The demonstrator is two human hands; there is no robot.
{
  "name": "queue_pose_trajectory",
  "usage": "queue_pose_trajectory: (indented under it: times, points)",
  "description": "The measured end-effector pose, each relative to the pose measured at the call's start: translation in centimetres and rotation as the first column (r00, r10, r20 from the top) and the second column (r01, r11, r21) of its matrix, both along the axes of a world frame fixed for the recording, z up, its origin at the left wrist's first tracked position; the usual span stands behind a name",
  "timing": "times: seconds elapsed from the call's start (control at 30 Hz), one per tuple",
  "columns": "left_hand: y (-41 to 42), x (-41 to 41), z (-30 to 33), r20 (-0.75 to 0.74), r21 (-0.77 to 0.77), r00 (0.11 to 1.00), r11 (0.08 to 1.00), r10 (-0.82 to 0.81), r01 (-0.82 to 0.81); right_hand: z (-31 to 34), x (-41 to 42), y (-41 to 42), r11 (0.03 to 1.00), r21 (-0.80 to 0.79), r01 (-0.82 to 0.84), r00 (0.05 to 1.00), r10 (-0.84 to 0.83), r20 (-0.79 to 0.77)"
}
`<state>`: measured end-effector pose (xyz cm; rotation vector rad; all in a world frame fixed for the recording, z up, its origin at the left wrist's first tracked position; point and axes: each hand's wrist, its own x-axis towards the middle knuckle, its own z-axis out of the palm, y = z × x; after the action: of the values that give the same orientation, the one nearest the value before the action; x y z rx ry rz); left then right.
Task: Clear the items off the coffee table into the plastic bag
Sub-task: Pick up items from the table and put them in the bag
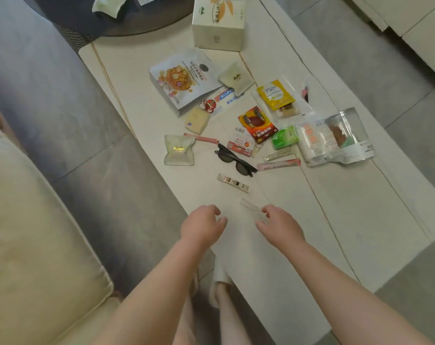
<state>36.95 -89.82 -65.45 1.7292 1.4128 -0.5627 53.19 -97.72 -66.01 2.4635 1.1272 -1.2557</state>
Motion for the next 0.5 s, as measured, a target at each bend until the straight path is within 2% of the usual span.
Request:
queue_pose_trajectory:
  times: [0.2, 0.37, 0.5]
  points:
    - [3.3, 4.1, -5.9, 0.02, 0.147, 0.992, 0.982, -0.125, 0.121, -5.9, 2.0, 0.6, 0.999, 0.006, -0.032, 0.998, 0.032, 0.061]
    - [5.5, 7.1, -10.2, 0.023, 0.313, 0.955, 0.909, -0.295, 0.273, -9.6, 2.7, 1.6, 0.991, 0.091, -0.096, 0.989, 0.085, 0.117]
    - [6.1, 8.4, -11.9, -0.041, 0.373, 0.92, 0.848, -0.389, 0.375, -11.4, 2.2, 2.0, 0.981, 0.094, -0.172, 0.977, 0.157, 0.146]
